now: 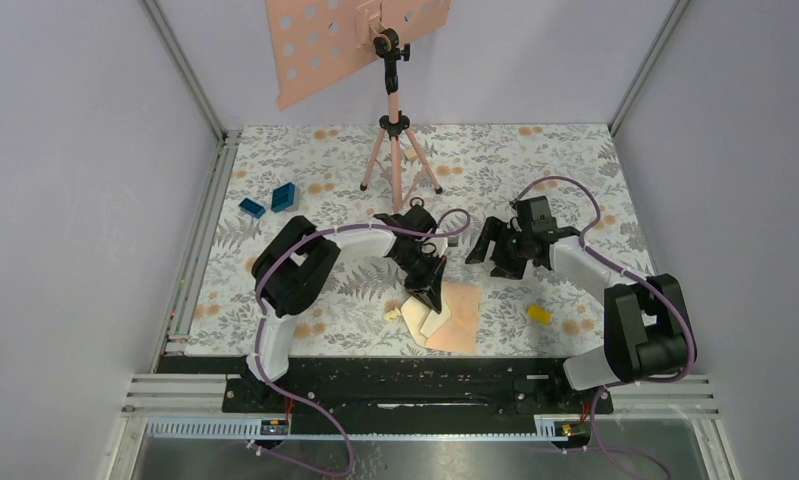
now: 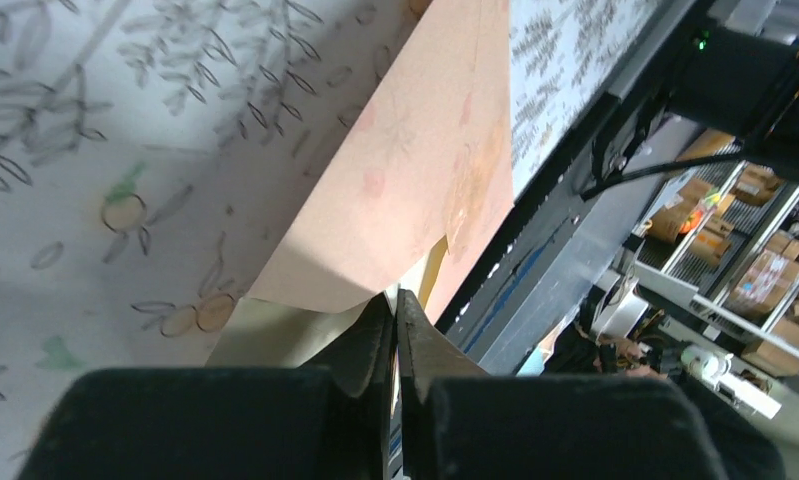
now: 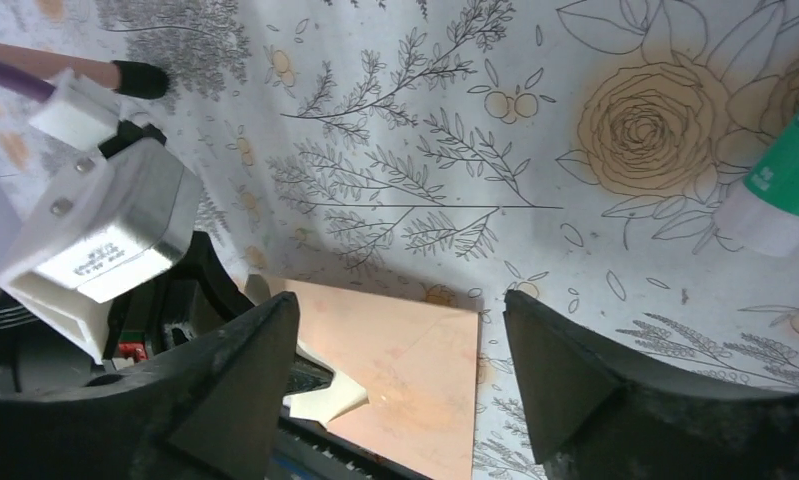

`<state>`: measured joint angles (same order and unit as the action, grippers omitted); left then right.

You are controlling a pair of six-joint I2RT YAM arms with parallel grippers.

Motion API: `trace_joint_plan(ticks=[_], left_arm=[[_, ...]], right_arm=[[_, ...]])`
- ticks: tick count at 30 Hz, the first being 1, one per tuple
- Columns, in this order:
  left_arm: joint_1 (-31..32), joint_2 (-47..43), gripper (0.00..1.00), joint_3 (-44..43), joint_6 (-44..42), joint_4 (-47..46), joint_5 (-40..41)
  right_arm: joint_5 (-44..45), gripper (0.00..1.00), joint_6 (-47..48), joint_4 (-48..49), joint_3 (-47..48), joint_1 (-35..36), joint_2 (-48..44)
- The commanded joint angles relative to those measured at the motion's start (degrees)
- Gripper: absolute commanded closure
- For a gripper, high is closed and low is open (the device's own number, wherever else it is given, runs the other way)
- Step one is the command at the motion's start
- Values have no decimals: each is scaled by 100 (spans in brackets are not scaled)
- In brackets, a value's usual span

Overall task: Place the letter into the envelope and seal it
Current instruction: Place the letter in the envelope.

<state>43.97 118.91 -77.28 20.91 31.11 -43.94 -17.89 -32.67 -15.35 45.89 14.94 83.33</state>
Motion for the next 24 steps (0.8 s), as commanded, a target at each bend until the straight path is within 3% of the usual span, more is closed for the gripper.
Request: trace_joint_plan(ticks=[1,7,13,18,24], left_arm=[[18,-486,100,112,-517,70,-447],[22,-706,100,225,-487,-189,-724],[16,-812,100,192,-584,-193,-1038],[14,-852,100,220,-687,-193,-1393],[0,-860,100,235,-698,-151,-1408]], right_arm=[[-1072,15,162,425,-246,-356,-118],[-2224,11,-453,1667,-1305,-708,-416],[-2518,13,-1216,3060,-2317,-785,-827],[-2706,18,-2077,4517,-3073,-949,-991],[-2820,33,-3215,6505,-3770,-1084,-1037]])
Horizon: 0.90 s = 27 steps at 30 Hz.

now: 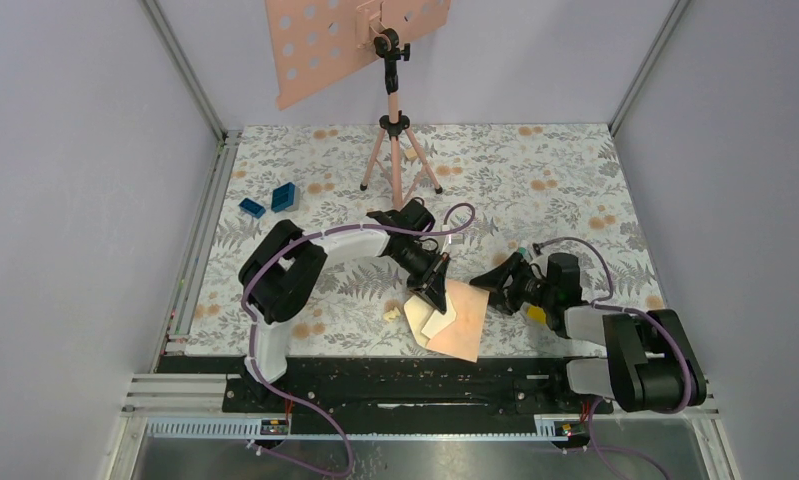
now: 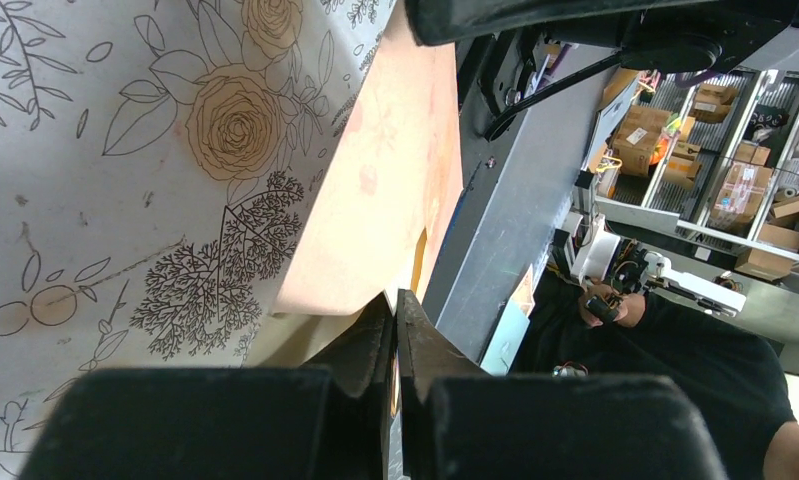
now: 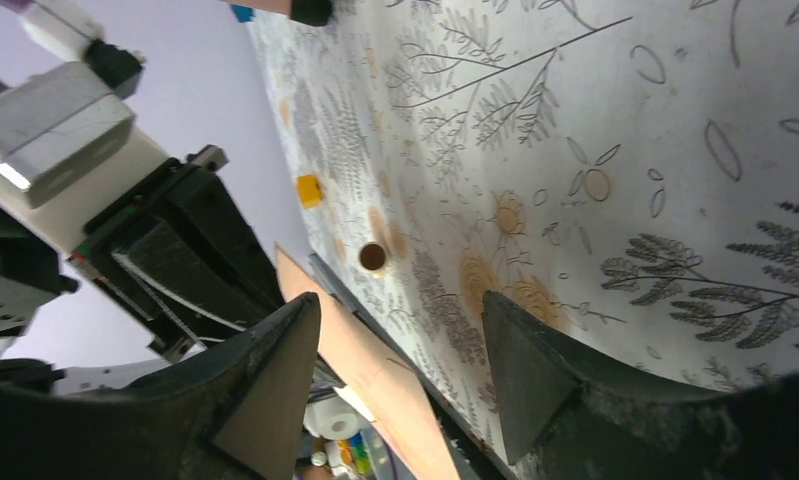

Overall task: Place the letter into the envelope and seal it
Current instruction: Place the letter in the envelope.

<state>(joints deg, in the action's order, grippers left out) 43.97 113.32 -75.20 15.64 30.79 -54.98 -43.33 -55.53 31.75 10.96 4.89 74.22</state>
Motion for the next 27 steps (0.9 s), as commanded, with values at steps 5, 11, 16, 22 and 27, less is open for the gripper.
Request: trace_joint_plan(ticks=[5,11,16,22,27], left_arm=[[-34,-392,100,50,-140,-112,-243],[-121,-477,100,121,-35,-212,-248],[-126,-491,100,85,33,-280,-273],[-132,-520,100,80,150,-406,-322],[-137,-616,100,135,311,-592,-330]], right_arm=[[-241,37,-1179,2179,-537,-128,-359],[-185,49,-985,1612,-639,-163,-904],[-174,61,-759,1080,-595,-165,-1271],[-112,67,-517,560,-547,-165,-1565],[85,92,-497,385,-565,-172,-1700]])
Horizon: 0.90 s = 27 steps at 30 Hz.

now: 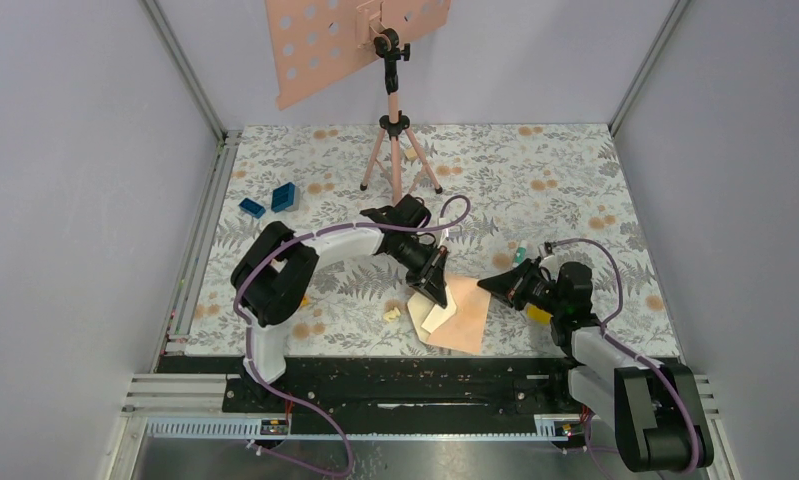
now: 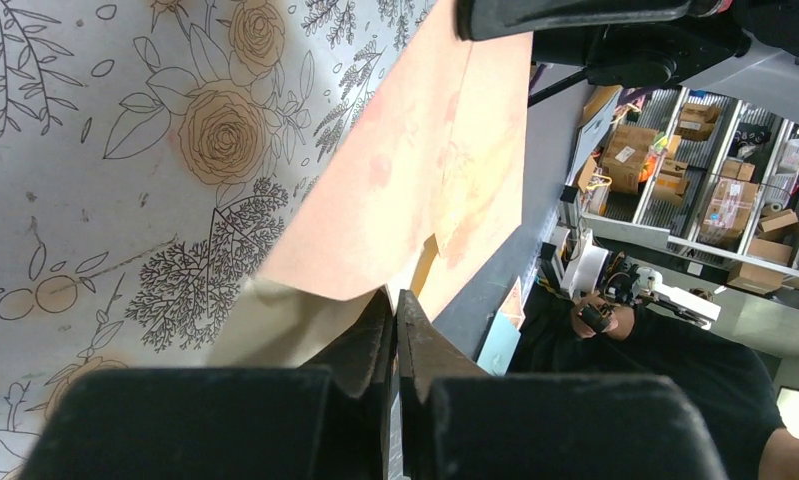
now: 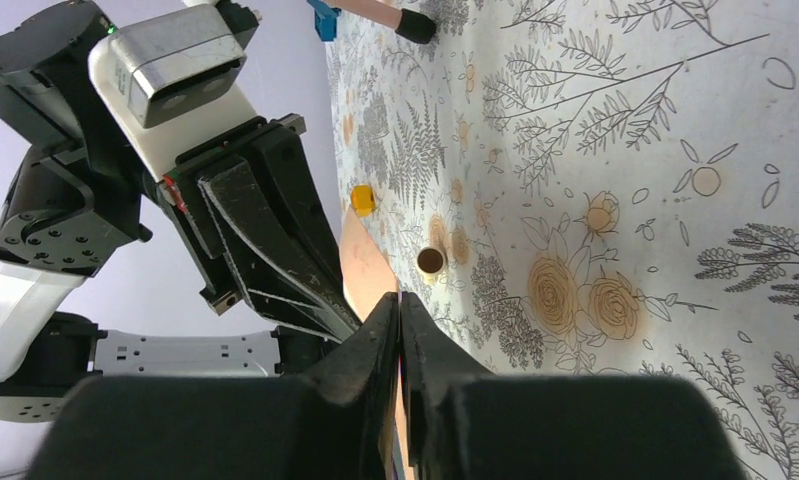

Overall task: Place the letter into the envelope and seal it
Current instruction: Place the letter in the envelope.

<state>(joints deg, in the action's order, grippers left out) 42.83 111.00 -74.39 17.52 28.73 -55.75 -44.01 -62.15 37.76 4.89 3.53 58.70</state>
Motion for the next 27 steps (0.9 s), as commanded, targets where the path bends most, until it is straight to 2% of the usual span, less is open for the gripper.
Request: trace_joint_plan(ticks=[1,5,12,20,22,24,26,27], left_arm=[[-25,-407,100,93,174,-443,-244],[-42,-487,100,464,506,-998,-189],[-31,-349,100,1240,1614,-2496,-129],[79,-174,100,1386,2233,-3145,42],[144,-76,100,1375,2318,-3202,72],[214,56,100,1345,2379,-3216,139],[242,176,100,1299,2375,-3159,264],[246,230,100,1289,2365,-3130,350]], right_arm=[[215,94,148,-231,25,-37,-170],[628,98,23,-315,-139,-44,-346],[1029,96,101,-460,-347,-37,-453],[1142,94,47,-361,-475,-39,-474],[1189,88,44,-365,-485,-39,-475],[1164,60,82,-406,-485,-37,-427],[1171,38,154,-637,-483,-37,-447],[1215,32,219,-931,-466,-37,-511]])
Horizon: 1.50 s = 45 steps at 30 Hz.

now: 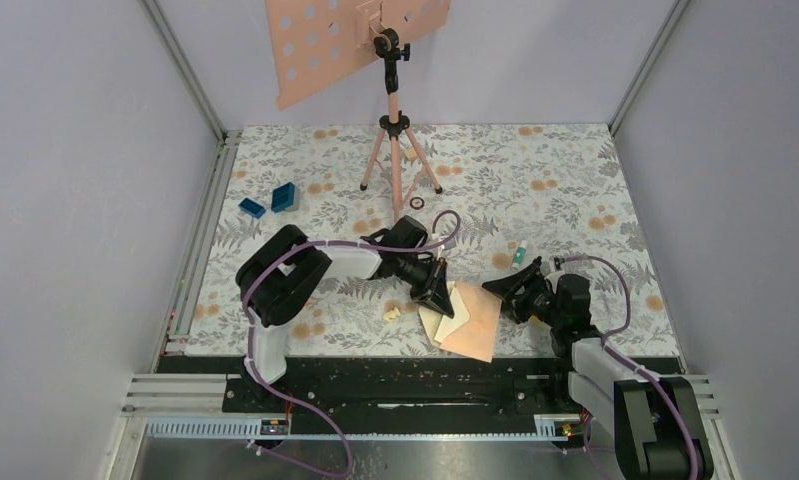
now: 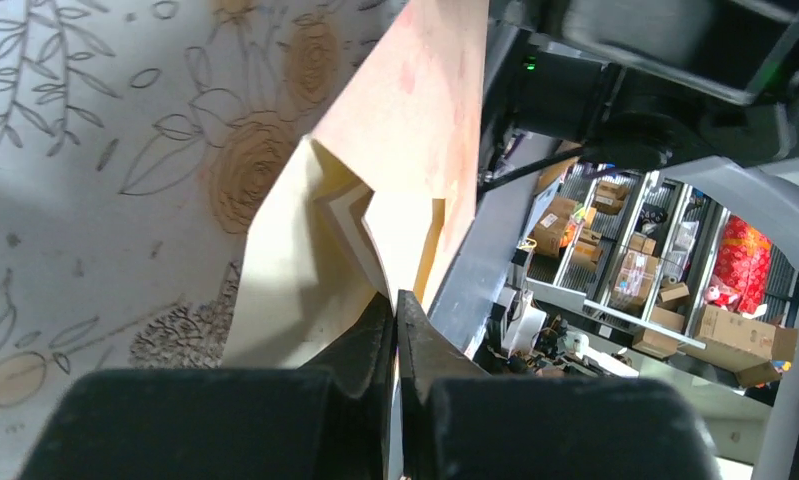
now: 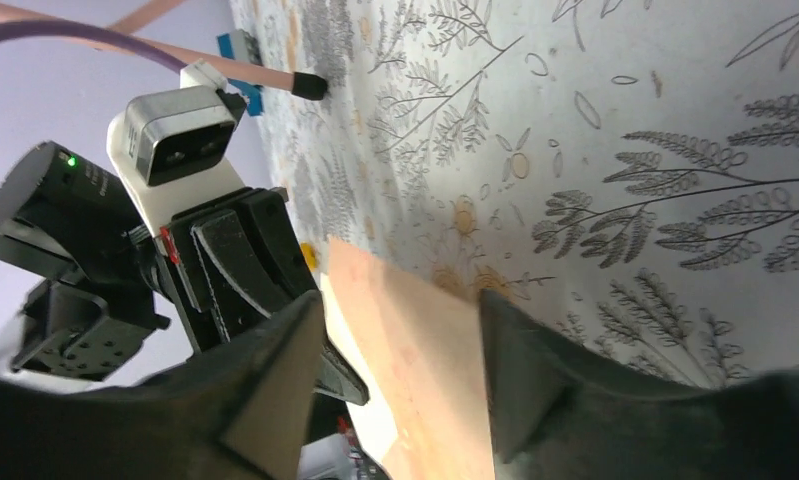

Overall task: Place the letter into the envelope and seal it
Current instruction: Place the letter in the envelope.

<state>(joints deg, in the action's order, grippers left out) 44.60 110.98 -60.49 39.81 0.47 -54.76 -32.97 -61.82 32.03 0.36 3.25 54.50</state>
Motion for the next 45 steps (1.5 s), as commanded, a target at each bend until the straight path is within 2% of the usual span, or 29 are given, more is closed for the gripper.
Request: trace_joint_plan(ticks=[1,5,6,8,12,14,17,20,23,26,28,29,36,45], left_arm=[[63,295,100,-132,113,-242,328],[67,424,99,-272,-29,191,665],[61,420,94,-293,-75,297,792],[65,401,83,-335,-96,468,947],[75,300,64,-413,-88,818,1238],[75,158,56,-404,-100,940,1376],[75,-57,52,-352,-93,1012,1511],[88,-111,56,-334,-26,1023,1536],[125,-54,66,-333,38,1052,1551],[164,49,83,-380,27,1123,1634],[177,123,97,-414,35,1135,1647],[181,155,100,-439,35,1149,1645],[287,352,100,-620,119,1155,1661],[412,528,100,-670,571,787,1614]], right_arm=[[170,27,301,-729,39,-8,-194],[757,20,930,-2943,509,-8,-876],[898,19,1110,-3549,632,-7,-1042],[993,18,1341,-4165,761,-8,-1300],[813,22,1395,-4557,600,-8,-1654],[801,27,1470,-4750,542,-8,-1765],[651,52,1491,-4840,465,-10,-1933],[691,69,1495,-4925,453,-7,-2052],[717,75,1504,-4926,452,-8,-2013],[689,78,1500,-4813,411,-11,-1864],[638,84,1464,-4702,380,0,-1755],[625,85,1459,-4665,370,0,-1699],[627,91,1408,-4400,333,62,-1371],[770,93,1346,-4320,332,226,-1304]])
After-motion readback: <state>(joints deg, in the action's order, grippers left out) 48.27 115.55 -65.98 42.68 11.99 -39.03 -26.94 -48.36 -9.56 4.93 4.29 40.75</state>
